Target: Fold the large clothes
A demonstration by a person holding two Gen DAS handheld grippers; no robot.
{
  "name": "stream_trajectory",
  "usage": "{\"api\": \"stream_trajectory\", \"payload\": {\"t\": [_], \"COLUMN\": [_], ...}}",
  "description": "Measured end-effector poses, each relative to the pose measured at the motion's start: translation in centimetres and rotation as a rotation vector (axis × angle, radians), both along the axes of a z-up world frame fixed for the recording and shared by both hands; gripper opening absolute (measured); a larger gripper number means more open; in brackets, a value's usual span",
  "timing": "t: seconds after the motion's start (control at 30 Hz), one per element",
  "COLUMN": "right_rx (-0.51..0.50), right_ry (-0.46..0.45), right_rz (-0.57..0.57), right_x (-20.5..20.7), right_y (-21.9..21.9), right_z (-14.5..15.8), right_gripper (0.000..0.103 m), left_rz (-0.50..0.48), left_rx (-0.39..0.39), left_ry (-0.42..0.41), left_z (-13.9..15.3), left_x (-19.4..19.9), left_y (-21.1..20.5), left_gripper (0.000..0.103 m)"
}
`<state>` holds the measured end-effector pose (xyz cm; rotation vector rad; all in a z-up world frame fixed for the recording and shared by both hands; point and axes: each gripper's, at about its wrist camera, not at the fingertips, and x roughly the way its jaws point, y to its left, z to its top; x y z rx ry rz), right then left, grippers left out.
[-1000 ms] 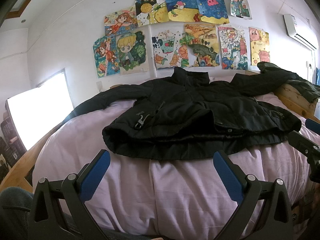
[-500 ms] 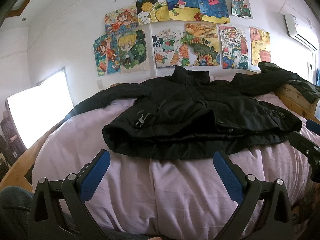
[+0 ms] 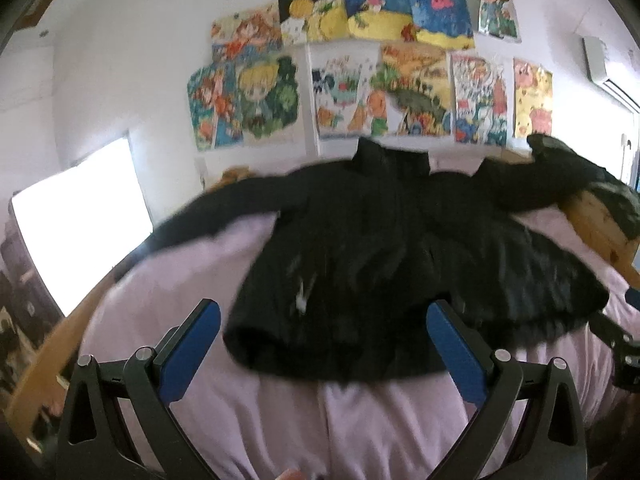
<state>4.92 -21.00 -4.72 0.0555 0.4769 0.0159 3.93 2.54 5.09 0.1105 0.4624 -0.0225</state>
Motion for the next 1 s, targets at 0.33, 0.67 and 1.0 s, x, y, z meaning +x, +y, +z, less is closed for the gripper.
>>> {"api": "stream_trajectory", "payload": {"t": [0.33, 0.67, 1.0], "right_rx": [-0.046, -0.076, -0.048], "right_ry": [0.011, 0.060, 0.034], "right_rz": [0.015, 0.098, -0.198], "right_x": [1.5, 12.6, 28.7], "right_y": [-2.4, -7.7, -23.5], "right_z": [8.1, 13.2, 11.7], "right_gripper": [0.103, 0.103, 0.103], "left_rz": [-0.069, -0.119, -0.336], "left_rx": [0.070, 0.130, 0.067], "left_ry": [0.133, 0.182, 0.215], "left_z": [7.1, 11.6, 4.9], "left_x": [6.9, 19.2, 38.0], "left_y": [-2.1, -7.1, -16.9], "left_gripper": [0.101, 0.101, 0.101]}}
